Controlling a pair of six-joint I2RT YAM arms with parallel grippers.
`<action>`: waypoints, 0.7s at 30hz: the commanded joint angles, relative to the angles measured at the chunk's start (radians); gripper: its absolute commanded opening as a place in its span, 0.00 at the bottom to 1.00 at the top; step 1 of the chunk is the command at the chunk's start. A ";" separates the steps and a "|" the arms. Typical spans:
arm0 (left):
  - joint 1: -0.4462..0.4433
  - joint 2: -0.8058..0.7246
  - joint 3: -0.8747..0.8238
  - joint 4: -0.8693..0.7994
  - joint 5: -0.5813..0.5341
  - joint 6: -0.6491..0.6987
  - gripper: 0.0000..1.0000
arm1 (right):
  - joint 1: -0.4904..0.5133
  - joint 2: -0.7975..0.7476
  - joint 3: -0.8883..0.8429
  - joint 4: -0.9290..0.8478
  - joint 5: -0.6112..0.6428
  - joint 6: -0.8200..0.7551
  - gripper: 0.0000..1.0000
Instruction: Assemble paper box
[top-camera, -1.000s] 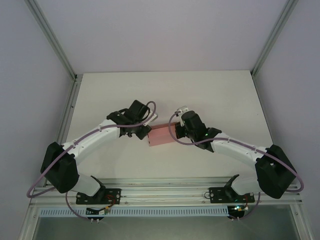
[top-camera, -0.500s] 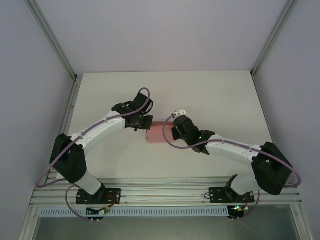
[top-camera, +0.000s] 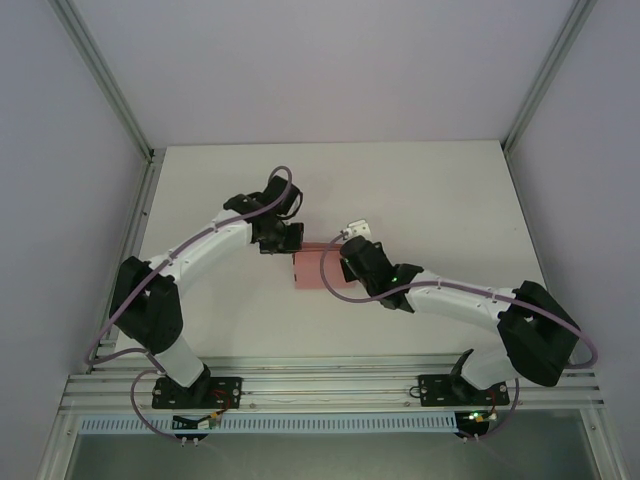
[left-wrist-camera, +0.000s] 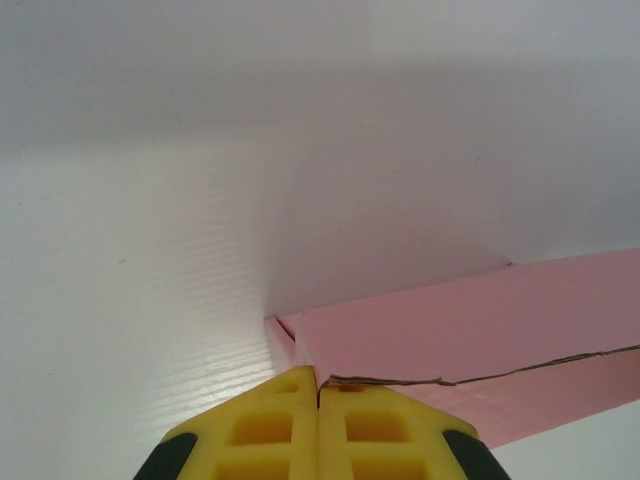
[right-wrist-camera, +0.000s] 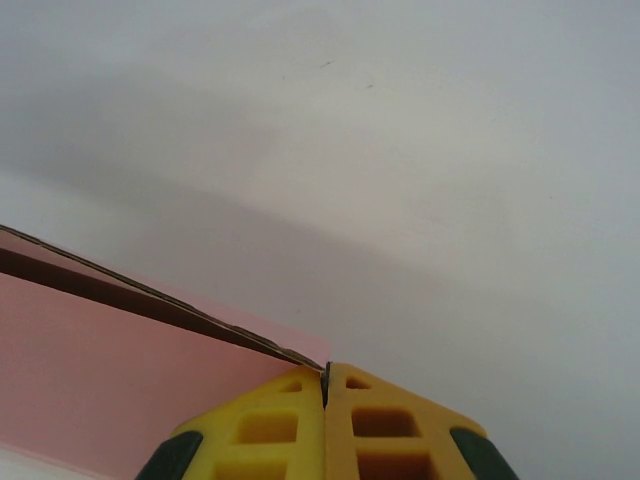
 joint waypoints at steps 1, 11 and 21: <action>0.005 -0.018 0.062 -0.011 0.095 -0.022 0.00 | 0.024 -0.003 -0.035 -0.041 -0.043 -0.038 0.00; 0.036 0.005 0.083 -0.009 0.134 -0.079 0.00 | 0.059 0.014 -0.060 0.020 0.004 -0.069 0.00; 0.081 0.002 0.096 -0.023 0.217 -0.093 0.00 | 0.081 0.024 -0.093 0.073 0.073 -0.108 0.00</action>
